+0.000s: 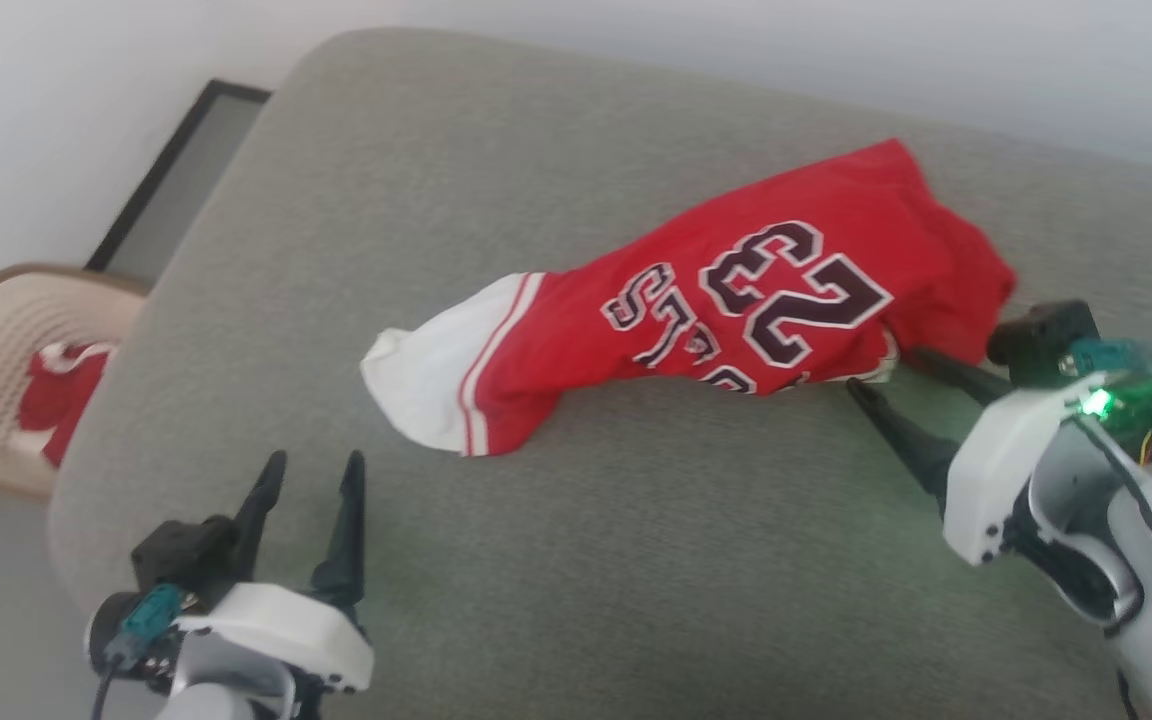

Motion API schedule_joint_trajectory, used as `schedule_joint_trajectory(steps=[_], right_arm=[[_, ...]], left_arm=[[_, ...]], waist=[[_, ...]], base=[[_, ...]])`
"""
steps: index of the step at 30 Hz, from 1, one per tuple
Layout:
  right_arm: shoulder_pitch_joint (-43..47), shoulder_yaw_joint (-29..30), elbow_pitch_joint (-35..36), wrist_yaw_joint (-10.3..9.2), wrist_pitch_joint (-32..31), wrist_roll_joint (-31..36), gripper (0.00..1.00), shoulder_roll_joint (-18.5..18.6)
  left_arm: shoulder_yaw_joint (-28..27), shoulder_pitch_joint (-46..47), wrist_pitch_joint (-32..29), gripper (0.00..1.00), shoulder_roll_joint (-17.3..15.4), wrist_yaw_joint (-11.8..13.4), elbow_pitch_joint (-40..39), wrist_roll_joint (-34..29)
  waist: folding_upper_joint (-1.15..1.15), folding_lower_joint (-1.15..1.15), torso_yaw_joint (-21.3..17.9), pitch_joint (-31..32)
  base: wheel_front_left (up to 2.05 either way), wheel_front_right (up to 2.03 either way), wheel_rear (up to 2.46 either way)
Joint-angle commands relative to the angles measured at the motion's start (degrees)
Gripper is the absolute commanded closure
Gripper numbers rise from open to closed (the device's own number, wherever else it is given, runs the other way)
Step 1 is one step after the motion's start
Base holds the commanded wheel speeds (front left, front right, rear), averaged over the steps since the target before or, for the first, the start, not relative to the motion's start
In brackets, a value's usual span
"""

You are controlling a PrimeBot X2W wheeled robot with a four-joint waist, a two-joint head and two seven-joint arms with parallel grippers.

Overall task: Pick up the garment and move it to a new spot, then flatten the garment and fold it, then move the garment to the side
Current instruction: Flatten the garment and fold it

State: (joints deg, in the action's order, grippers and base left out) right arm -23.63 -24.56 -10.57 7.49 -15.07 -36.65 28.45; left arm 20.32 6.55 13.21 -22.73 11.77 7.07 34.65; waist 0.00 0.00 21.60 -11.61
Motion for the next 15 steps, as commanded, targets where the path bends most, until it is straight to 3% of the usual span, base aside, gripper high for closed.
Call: schedule_joint_trajectory(steps=[1,14,15], right_arm=[[-1.6,-0.5,-1.0,-0.01,-1.1,-0.3,0.0,0.0],[-10.4,-6.0,-16.0,-0.01,-8.4,2.0,0.0,0.4],[-11.0,-6.5,-17.3,-0.01,-8.5,2.2,0.07,0.4]], left_arm=[[0.2,1.4,0.6,0.0,1.0,-0.5,0.5,-0.4],[1.6,3.9,1.8,0.0,5.9,-3.7,5.0,-1.6],[1.5,3.9,1.9,0.0,6.1,-4.0,5.2,-1.8]], waist=[[0.0,0.0,2.2,-1.1],[0.0,0.0,7.1,-3.4],[0.0,0.0,7.2,-3.4]], base=[[0.0,0.0,0.0],[0.0,0.0,0.0],[0.0,0.0,0.0]])
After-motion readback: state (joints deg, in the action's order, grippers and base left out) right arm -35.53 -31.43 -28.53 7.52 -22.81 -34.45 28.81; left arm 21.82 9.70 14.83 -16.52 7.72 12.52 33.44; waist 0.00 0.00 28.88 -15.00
